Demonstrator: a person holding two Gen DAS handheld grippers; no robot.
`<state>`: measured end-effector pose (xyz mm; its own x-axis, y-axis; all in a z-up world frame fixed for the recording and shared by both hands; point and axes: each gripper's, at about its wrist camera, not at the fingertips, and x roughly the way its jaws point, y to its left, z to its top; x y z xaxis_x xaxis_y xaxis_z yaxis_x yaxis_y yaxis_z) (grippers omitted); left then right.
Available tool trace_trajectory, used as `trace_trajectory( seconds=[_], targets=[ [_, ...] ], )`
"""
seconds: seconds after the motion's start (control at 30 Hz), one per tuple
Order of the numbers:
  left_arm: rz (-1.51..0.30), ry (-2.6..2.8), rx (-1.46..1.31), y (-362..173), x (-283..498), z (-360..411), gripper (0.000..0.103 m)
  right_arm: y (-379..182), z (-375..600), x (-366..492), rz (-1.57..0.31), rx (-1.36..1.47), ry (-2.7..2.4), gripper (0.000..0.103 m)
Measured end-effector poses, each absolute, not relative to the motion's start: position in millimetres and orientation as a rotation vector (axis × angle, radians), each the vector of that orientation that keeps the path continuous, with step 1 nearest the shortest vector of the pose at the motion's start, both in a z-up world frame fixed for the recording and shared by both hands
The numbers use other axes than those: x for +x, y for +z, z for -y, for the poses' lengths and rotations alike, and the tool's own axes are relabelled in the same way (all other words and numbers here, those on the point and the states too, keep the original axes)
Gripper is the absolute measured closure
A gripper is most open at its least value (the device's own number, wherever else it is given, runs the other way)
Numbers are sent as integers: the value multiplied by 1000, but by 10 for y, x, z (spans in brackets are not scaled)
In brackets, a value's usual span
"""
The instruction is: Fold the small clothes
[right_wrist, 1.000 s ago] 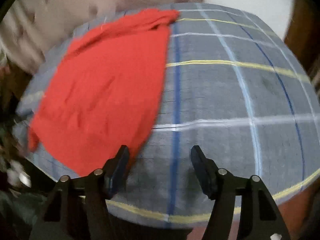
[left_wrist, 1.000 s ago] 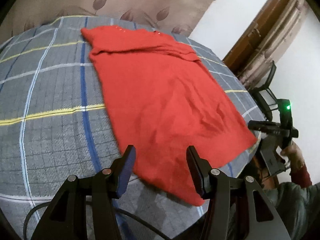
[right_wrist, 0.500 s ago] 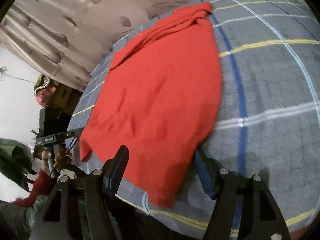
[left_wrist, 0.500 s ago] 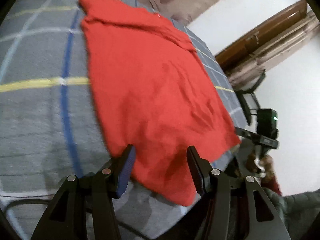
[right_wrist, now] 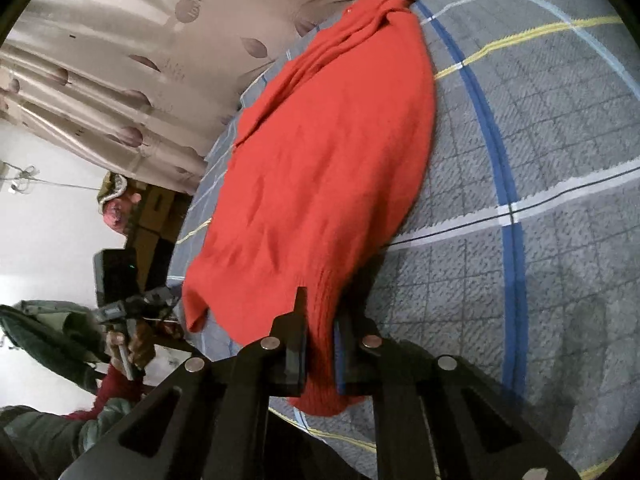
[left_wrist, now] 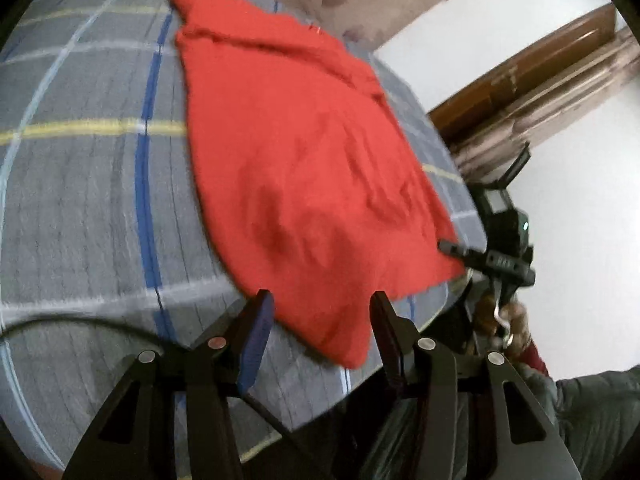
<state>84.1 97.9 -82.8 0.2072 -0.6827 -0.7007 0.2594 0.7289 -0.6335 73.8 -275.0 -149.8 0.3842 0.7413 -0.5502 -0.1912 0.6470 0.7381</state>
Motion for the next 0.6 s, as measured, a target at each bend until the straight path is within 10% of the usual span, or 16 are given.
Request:
trace_trajectory(
  seconds=[0.43, 0.6],
  targets=[
    [-1209, -699, -655, -1007, 1042, -928, 54, -1565, 2810, 761, -1013, 711, 700, 87],
    [-1180, -661, -621, -923, 969, -1028, 67, -1463, 2734, 731, -1005, 677, 723, 62]
  ],
)
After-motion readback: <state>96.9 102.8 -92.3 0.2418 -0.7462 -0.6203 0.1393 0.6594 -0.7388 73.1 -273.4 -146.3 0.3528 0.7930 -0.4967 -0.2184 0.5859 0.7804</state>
